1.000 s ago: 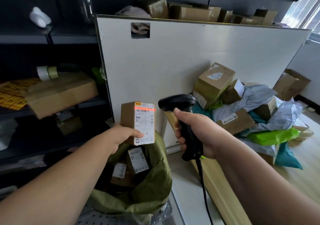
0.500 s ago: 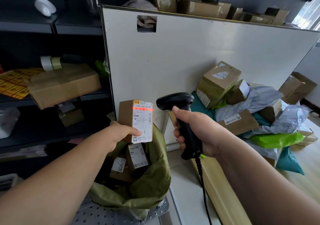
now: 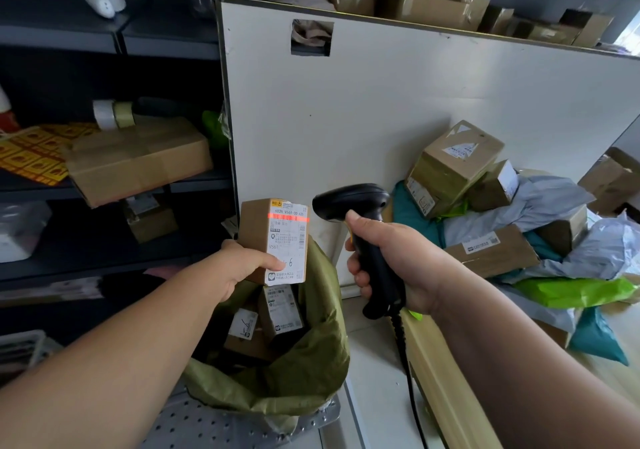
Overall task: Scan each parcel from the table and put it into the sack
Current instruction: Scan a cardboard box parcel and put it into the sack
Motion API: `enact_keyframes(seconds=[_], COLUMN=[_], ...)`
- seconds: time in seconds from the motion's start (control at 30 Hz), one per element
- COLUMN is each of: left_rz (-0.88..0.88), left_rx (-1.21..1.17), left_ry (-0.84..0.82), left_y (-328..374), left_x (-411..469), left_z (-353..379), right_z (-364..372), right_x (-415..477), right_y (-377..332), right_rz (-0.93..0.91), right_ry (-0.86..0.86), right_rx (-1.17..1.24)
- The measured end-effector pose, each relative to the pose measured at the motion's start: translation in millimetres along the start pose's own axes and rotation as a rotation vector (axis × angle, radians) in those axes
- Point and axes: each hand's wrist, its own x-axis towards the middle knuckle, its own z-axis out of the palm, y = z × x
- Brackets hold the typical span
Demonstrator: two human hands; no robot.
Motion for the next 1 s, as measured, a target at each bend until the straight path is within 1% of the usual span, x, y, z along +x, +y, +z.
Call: enact_keyframes(seconds=[0.23, 0.43, 0.57, 0.7, 0.77, 0.9, 1.0], left_rz=[-0.006, -0.02, -0.033, -0.054, -0.093, -0.197, -0.243], left_rx=[0.024, 0.023, 0.031, 0.098, 0.183, 0.411, 0.478], left_ry=[0.008, 0.007, 0.009, -0.038, -0.053, 0.041, 0.064], left_y=[-4, -8, -17, -40, -57, -88, -105], left_x=[6, 11, 17, 27, 34, 44, 49], left_z=[-4, -7, -9, -8, -8, -4, 3], right_z=[5, 5, 4, 2, 1, -2, -5], right_x=[7, 13, 22, 37, 45, 62, 73], right_y=[-2, 0, 13, 35, 47, 71, 88], right_rz=[0.027, 0.007, 0.007, 0.053, 0.082, 0.13, 0.162], right_ry=[-0.007, -0.012, 0.017, 0.047, 0.051, 0.055, 0.045], right_rx=[0.015, 0.0, -0.027, -0.021, -0.012, 0.007, 0.007])
